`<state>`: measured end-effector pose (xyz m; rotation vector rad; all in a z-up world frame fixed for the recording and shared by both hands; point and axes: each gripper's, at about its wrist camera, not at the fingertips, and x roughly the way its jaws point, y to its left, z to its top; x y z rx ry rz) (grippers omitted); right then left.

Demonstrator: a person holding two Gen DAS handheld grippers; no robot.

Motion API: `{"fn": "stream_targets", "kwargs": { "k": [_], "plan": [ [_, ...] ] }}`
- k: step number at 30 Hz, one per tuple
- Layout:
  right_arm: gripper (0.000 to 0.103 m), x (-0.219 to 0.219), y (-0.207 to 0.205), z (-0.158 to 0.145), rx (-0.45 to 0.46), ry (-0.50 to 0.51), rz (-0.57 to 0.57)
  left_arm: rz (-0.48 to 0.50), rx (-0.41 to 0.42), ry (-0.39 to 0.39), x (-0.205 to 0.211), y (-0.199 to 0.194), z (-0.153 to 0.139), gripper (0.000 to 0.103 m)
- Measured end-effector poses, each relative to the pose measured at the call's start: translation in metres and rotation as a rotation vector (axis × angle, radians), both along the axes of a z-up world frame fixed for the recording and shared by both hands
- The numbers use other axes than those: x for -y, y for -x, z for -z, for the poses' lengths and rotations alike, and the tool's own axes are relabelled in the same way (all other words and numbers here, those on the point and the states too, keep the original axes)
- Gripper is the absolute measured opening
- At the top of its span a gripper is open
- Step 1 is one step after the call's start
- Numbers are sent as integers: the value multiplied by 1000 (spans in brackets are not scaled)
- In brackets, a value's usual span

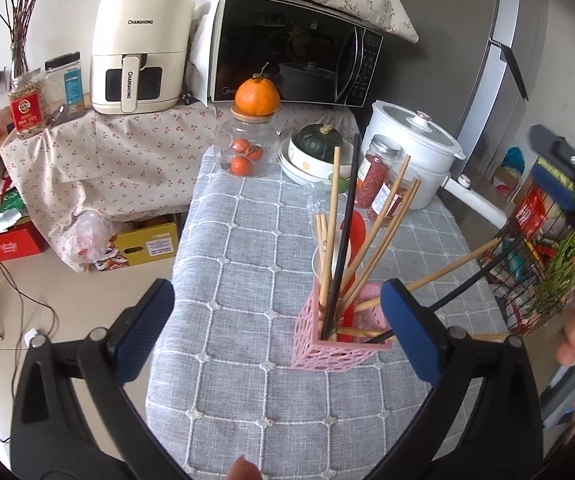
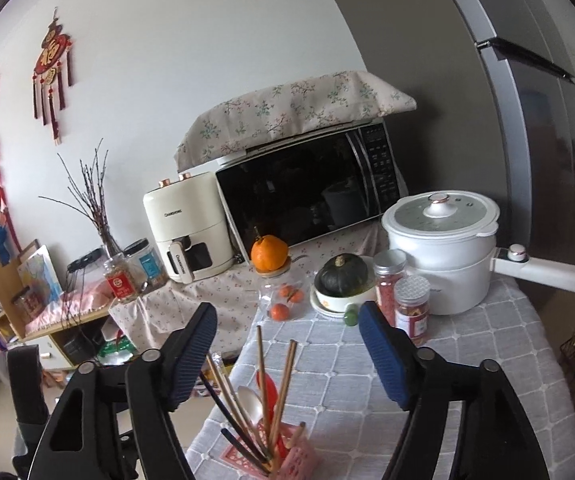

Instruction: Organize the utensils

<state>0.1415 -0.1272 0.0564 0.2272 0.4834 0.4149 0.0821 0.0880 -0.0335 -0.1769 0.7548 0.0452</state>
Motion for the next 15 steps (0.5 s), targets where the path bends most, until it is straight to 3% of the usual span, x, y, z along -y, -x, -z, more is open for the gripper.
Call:
{"fn": "stream_targets", "kwargs": {
  "k": [3, 4, 10, 15],
  "plan": [
    [93, 14, 20, -13, 22, 68, 61, -15, -22, -29, 8, 7, -3, 102],
    [103, 16, 24, -16, 19, 87, 76, -16, -30, -34, 12, 9, -4, 102],
    [103, 32, 67, -21, 18, 244, 203, 2, -8, -98, 40, 32, -19, 102],
    [103, 48, 95, -14, -81, 259, 238, 15, 36, -158, 57, 51, -32, 102]
  ]
}}
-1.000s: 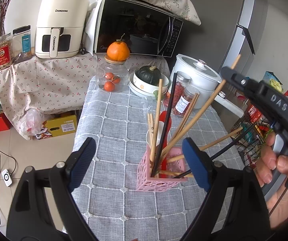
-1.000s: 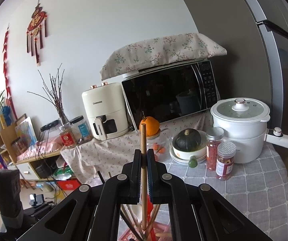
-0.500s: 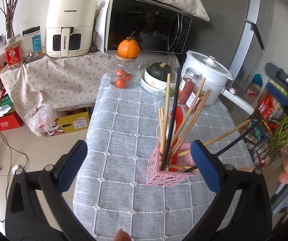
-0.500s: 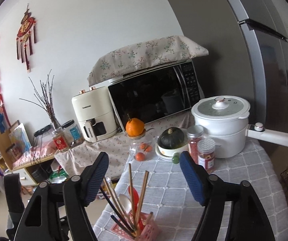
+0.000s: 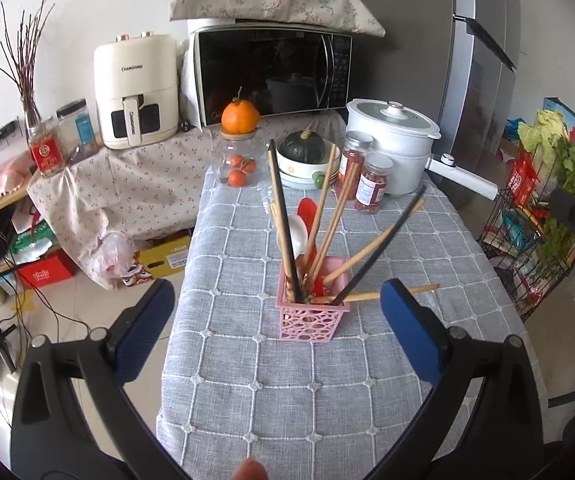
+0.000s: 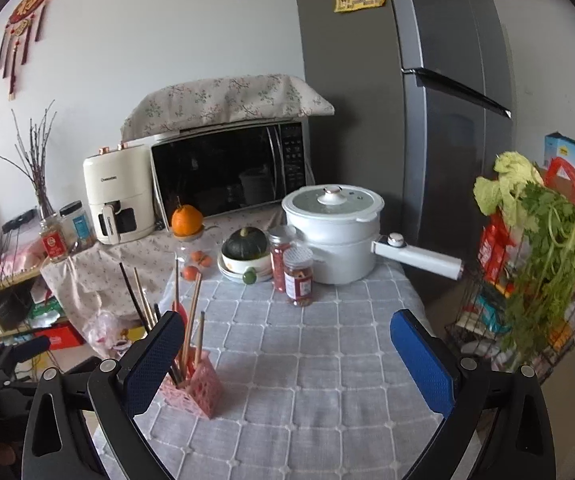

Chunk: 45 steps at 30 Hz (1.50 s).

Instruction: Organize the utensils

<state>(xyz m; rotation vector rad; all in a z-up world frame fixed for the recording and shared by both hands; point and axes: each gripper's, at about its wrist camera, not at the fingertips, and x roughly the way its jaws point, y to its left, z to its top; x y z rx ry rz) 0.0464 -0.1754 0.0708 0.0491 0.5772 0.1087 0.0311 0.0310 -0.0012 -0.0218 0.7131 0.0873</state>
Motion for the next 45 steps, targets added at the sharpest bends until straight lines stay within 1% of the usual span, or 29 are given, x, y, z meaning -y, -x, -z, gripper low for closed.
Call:
{"fn": "stream_targets", "kwargs": {
  "k": [5, 8, 10, 15, 26, 33, 45],
  "plan": [
    [103, 13, 22, 13, -63, 12, 102, 11, 1, -12, 9, 11, -2, 102],
    [103, 17, 29, 24, -92, 20, 119, 11, 1, -16, 11, 14, -2, 102],
    [103, 15, 30, 28, -102, 30, 112, 20, -4, -14, 14, 15, -2, 102],
    [103, 4, 29, 32, -97, 65, 77, 32, -7, -16, 19, 13, 2, 102],
    [103, 5, 18, 43, -123, 65, 80, 36, -26, -6, 19, 13, 8, 102],
    [103, -2, 17, 44, -127, 75, 61, 42, -32, 2, 17, 13, 9, 102],
    [103, -1, 18, 44, -126, 73, 71, 44, -34, 6, 18, 13, 9, 102]
  ]
}}
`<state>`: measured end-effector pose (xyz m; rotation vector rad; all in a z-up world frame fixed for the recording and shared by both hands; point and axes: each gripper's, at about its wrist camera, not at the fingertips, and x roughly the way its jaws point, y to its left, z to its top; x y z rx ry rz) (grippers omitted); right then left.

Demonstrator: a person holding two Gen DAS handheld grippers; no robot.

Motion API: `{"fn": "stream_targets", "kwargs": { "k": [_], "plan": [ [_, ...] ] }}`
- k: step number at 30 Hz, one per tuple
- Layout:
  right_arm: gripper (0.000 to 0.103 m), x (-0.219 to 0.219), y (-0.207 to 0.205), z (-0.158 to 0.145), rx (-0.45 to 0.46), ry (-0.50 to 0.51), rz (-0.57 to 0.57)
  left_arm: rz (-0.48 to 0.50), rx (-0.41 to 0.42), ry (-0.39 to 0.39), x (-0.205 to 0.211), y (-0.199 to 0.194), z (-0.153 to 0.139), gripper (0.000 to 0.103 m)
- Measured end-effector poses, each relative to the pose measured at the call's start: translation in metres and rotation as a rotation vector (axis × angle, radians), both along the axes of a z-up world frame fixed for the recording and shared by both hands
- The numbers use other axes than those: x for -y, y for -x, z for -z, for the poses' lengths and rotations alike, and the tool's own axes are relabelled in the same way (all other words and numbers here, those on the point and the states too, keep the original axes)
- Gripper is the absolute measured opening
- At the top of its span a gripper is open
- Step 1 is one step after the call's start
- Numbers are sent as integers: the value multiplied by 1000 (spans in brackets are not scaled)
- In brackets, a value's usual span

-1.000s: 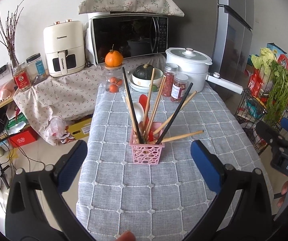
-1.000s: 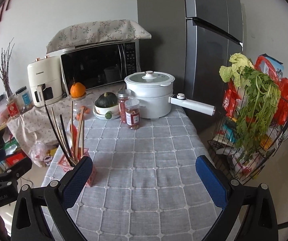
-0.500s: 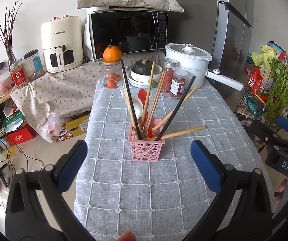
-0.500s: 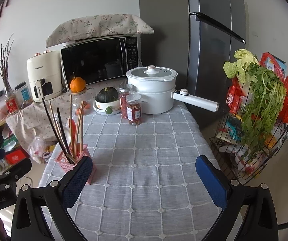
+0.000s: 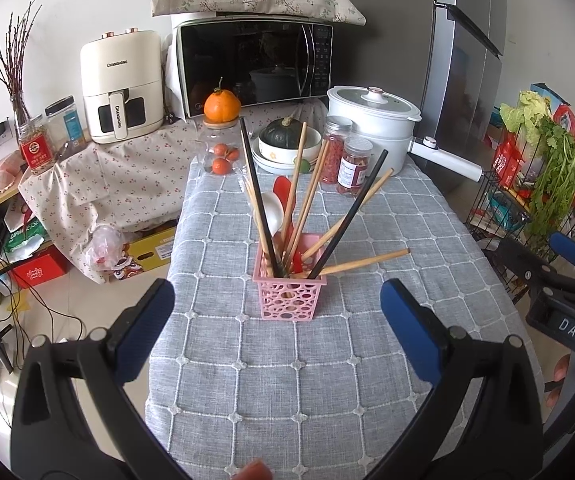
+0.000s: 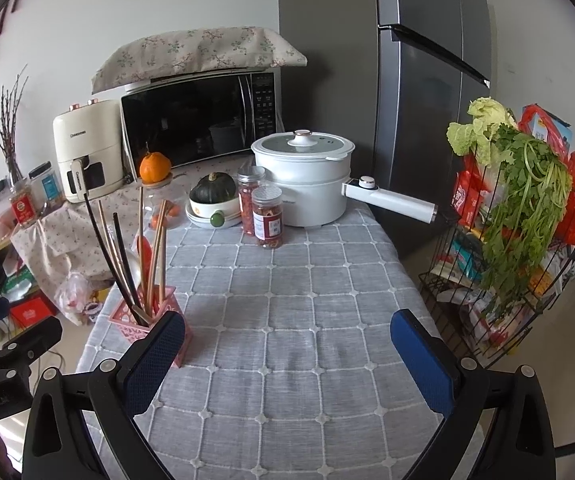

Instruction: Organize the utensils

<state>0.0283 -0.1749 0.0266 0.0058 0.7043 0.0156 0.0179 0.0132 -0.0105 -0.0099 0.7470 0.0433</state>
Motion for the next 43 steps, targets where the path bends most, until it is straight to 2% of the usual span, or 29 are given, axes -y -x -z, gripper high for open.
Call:
{"fn": "stream_targets", "kwargs": {
  "k": [43],
  "plan": [
    [103, 3, 1, 3, -12, -5, 1, -15, -2, 22, 1, 2, 1, 102]
  ]
}}
